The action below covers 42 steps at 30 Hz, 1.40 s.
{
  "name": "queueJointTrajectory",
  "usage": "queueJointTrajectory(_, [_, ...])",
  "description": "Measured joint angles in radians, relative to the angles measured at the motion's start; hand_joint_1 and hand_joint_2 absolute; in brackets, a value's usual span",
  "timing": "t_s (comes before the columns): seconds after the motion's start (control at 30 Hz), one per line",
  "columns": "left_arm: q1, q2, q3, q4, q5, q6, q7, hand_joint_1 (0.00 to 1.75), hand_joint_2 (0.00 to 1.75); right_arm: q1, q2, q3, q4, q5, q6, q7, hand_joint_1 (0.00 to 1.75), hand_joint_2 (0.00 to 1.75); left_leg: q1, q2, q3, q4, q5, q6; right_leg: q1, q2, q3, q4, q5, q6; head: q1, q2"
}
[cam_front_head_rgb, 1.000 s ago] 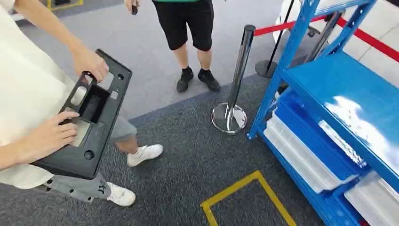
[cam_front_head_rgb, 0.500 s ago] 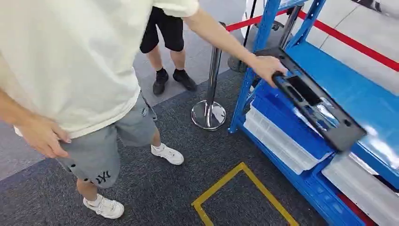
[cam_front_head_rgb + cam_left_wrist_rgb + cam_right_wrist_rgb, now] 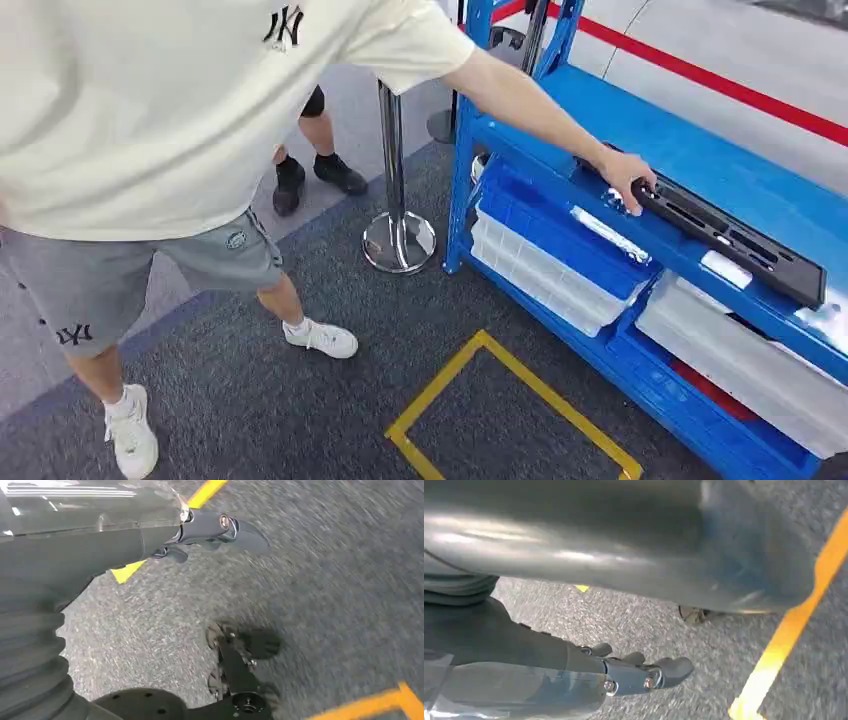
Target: Take the parts from the cabinet and place them on the table.
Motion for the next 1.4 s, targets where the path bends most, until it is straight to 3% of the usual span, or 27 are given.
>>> queueJointTrajectory(0.07, [0.006,0.0,0.0,0.0,-0.003,-0.001,-0.002,0.0,1.75,-0.002,0.0,0.0,0.0,-0.005,0.0,-0.001,0.0,0.0,0.001,-0.021,-0.074,0.164,-0.085,-0.004,0.003,0.02,-0.004,0.0,0.001,-0.007,0.0,0.0])
queueJointTrajectory(0.13, [0.01,0.0,-0.002,0.0,-0.005,-0.002,-0.003,0.0,1.75,0.0,0.0,0.0,0.0,-0.012,0.0,-0.002,0.0,0.0,0.001,-0.026,-0.127,0.27,-0.108,-0.005,0.006,0.047,-0.006,0.003,0.002,-0.007,0.0,0.0])
queueJointTrajectory(0.17, [0.01,0.0,-0.004,0.0,-0.007,-0.004,-0.005,0.0,1.75,0.002,0.0,0.0,0.0,-0.014,0.0,-0.002,0.0,0.0,0.001,-0.026,-0.118,0.247,-0.081,-0.003,0.006,0.06,-0.006,0.006,0.002,-0.007,0.0,0.0])
queueJointTrajectory(0.23, [0.009,0.0,-0.005,0.0,-0.011,-0.006,-0.008,0.0,1.75,0.003,0.0,-0.001,0.0,-0.016,-0.002,-0.002,0.0,0.0,0.001,-0.036,-0.045,0.083,0.015,0.004,0.006,0.086,-0.003,0.009,0.0,-0.005,0.0,0.0])
queueJointTrajectory(0.27, [0.009,0.001,-0.006,0.0,-0.013,-0.007,-0.009,0.0,1.75,0.003,0.0,-0.001,0.0,-0.017,-0.002,-0.002,0.0,0.0,0.001,-0.063,-0.005,-0.005,0.055,0.01,0.006,0.097,-0.003,0.01,0.0,-0.003,0.0,0.0])
queueJointTrajectory(0.3, [0.009,0.004,-0.006,0.0,-0.016,-0.009,-0.009,0.0,1.75,0.003,0.002,-0.001,0.0,-0.019,-0.003,-0.002,0.0,0.0,0.002,-0.115,0.009,-0.044,0.045,0.016,0.008,0.105,-0.007,0.014,-0.001,0.003,0.0,0.0])
queueJointTrajectory(0.37, [0.009,0.004,-0.007,0.0,-0.019,-0.015,-0.009,0.0,1.75,0.001,0.001,-0.002,0.0,-0.024,-0.005,-0.002,0.0,0.0,-0.003,-0.098,0.008,-0.051,0.047,0.018,0.003,0.125,-0.017,0.015,0.003,0.018,0.0,0.0])
queueJointTrajectory(0.43, [0.006,0.006,-0.009,0.0,-0.023,-0.019,-0.008,0.0,1.75,0.007,0.001,-0.002,0.0,-0.029,-0.007,-0.002,0.0,0.0,-0.005,-0.083,0.013,-0.056,0.052,0.03,0.002,0.143,-0.02,0.009,0.008,0.034,0.0,0.0])
queueJointTrajectory(0.47, [0.003,0.006,-0.011,0.0,-0.023,-0.021,-0.009,0.0,1.75,0.007,0.0,-0.002,0.0,-0.029,-0.008,-0.003,0.0,0.0,0.007,-0.068,0.016,-0.068,0.06,0.04,0.001,0.125,-0.019,0.019,0.001,0.036,0.0,0.0])
queueJointTrajectory(0.5, [0.001,0.006,-0.013,0.0,-0.023,-0.023,-0.009,0.0,1.75,0.007,0.0,-0.002,0.0,-0.03,-0.01,-0.004,0.0,0.0,0.004,-0.058,0.018,-0.073,0.062,0.048,0.006,0.072,-0.035,0.052,-0.026,0.038,0.001,0.0])
queueJointTrajectory(0.53, [0.003,0.007,-0.013,0.0,-0.023,-0.024,-0.009,0.0,1.75,0.004,0.0,-0.002,0.0,-0.03,-0.012,-0.004,0.0,0.0,0.003,-0.045,0.017,-0.073,0.062,0.049,0.005,0.041,-0.076,0.131,-0.075,0.041,0.0,0.0])
queueJointTrajectory(0.6, [0.008,0.007,-0.013,0.0,-0.024,-0.026,-0.009,0.0,1.75,0.002,0.0,-0.002,0.0,-0.03,-0.014,-0.005,0.0,0.0,0.0,-0.017,0.017,-0.072,0.06,0.051,0.0,0.026,-0.155,0.29,-0.142,0.048,0.0,0.0])
queueJointTrajectory(0.63, [0.007,0.007,-0.013,0.0,-0.024,-0.029,-0.008,0.0,1.75,0.002,0.0,-0.002,0.0,-0.03,-0.015,-0.005,0.0,0.0,0.0,-0.005,0.017,-0.072,0.059,0.05,-0.001,0.024,-0.177,0.333,-0.147,0.05,0.0,0.0])
queueJointTrajectory(0.67, [0.006,0.007,-0.014,0.0,-0.024,-0.029,-0.008,0.0,1.75,0.004,0.0,-0.002,0.0,-0.03,-0.015,-0.005,0.0,0.0,0.0,0.005,0.018,-0.072,0.057,0.049,-0.003,0.021,-0.173,0.324,-0.129,0.052,0.0,0.0])
queueJointTrajectory(0.73, [0.004,0.007,-0.016,0.0,-0.025,-0.032,-0.008,0.0,1.75,0.005,-0.001,-0.002,0.0,-0.03,-0.016,-0.005,0.0,0.0,0.0,0.026,0.026,-0.07,0.051,0.043,-0.004,0.006,-0.088,0.162,-0.038,0.051,0.0,0.0])
queueJointTrajectory(0.77, [0.004,0.006,-0.019,0.0,-0.026,-0.033,-0.008,0.0,1.75,0.004,-0.003,-0.002,0.0,-0.03,-0.016,-0.005,0.0,0.0,0.0,0.034,0.03,-0.068,0.047,0.039,-0.004,-0.017,-0.035,0.067,0.0,0.048,0.0,0.0])
queueJointTrajectory(0.8, [0.003,0.006,-0.023,0.0,-0.026,-0.034,-0.008,0.0,1.75,0.002,-0.003,-0.003,0.0,-0.031,-0.015,-0.006,0.0,0.0,-0.005,0.041,0.033,-0.065,0.041,0.032,0.003,-0.062,-0.013,0.016,-0.006,0.036,0.0,0.0])
queueJointTrajectory(0.93, [-0.002,0.006,-0.026,0.0,-0.024,-0.035,-0.008,0.0,1.75,0.003,-0.003,-0.002,0.0,-0.03,-0.015,-0.009,0.0,0.0,-0.008,0.07,0.045,-0.067,0.033,0.009,0.011,-0.018,-0.018,0.017,-0.002,0.015,0.0,0.0])
queueJointTrajectory(0.97, [-0.003,0.006,-0.027,0.0,-0.024,-0.035,-0.008,0.0,1.75,0.003,-0.003,-0.002,0.0,-0.03,-0.015,-0.009,0.0,0.0,-0.005,0.068,0.044,-0.064,0.027,0.003,0.0,-0.008,-0.013,0.01,0.004,0.006,0.0,0.0])
queueJointTrajectory(1.03, [-0.002,0.005,-0.028,0.0,-0.023,-0.036,-0.01,0.0,1.75,0.001,-0.004,-0.003,0.0,-0.03,-0.016,-0.009,0.0,0.0,0.001,-0.002,0.01,0.024,-0.034,-0.006,0.0,0.007,-0.014,0.009,0.006,-0.005,0.0,0.0])
queueJointTrajectory(1.1, [0.003,0.006,-0.028,0.0,-0.023,-0.036,-0.01,0.0,1.75,-0.001,-0.004,-0.003,0.0,-0.031,-0.016,-0.009,0.0,0.0,0.002,-0.023,-0.076,0.204,-0.116,-0.01,0.004,0.03,-0.016,0.01,0.006,-0.01,0.0,0.0])
queueJointTrajectory(1.17, [0.006,0.006,-0.028,0.0,-0.024,-0.036,-0.01,0.0,1.75,0.001,-0.004,-0.003,0.0,-0.033,-0.017,-0.008,0.0,0.0,0.001,-0.025,-0.115,0.269,-0.111,-0.008,0.007,0.055,-0.015,0.011,0.006,-0.01,0.0,0.0])
queueJointTrajectory(1.2, [0.006,0.006,-0.028,0.0,-0.024,-0.037,-0.01,0.0,1.75,0.002,-0.004,-0.003,0.0,-0.033,-0.017,-0.008,0.0,0.0,0.001,-0.026,-0.099,0.226,-0.074,-0.004,0.008,0.067,-0.012,0.011,0.006,-0.01,0.0,0.0])
queueJointTrajectory(1.27, [0.004,0.006,-0.028,0.0,-0.024,-0.037,-0.01,0.0,1.75,0.001,-0.003,-0.003,0.0,-0.035,-0.017,-0.008,0.0,0.0,0.001,-0.043,-0.025,0.053,0.026,0.006,0.009,0.093,-0.008,0.012,0.006,-0.008,0.0,0.0])
queueJointTrajectory(1.3, [0.005,0.008,-0.028,0.0,-0.024,-0.037,-0.01,0.0,1.75,0.001,-0.002,-0.003,0.0,-0.035,-0.017,-0.008,0.0,0.0,0.001,-0.092,0.009,-0.035,0.055,0.015,0.007,0.103,-0.009,0.012,0.006,-0.007,0.0,0.0])
queueJointTrajectory(1.33, [0.004,0.01,-0.028,0.0,-0.024,-0.037,-0.011,0.0,1.75,-0.002,0.0,-0.003,0.0,-0.035,-0.017,-0.008,0.0,0.0,0.003,-0.115,0.014,-0.057,0.046,0.016,0.013,0.113,-0.015,0.019,0.005,0.001,0.0,0.0])
queueJointTrajectory(1.4, [0.003,0.01,-0.028,0.0,-0.024,-0.038,-0.01,0.0,1.75,0.0,0.0,-0.003,0.0,-0.035,-0.016,-0.008,0.0,0.0,-0.005,-0.098,0.012,-0.053,0.046,0.02,0.003,0.133,-0.023,0.015,0.011,0.017,0.0,0.0])
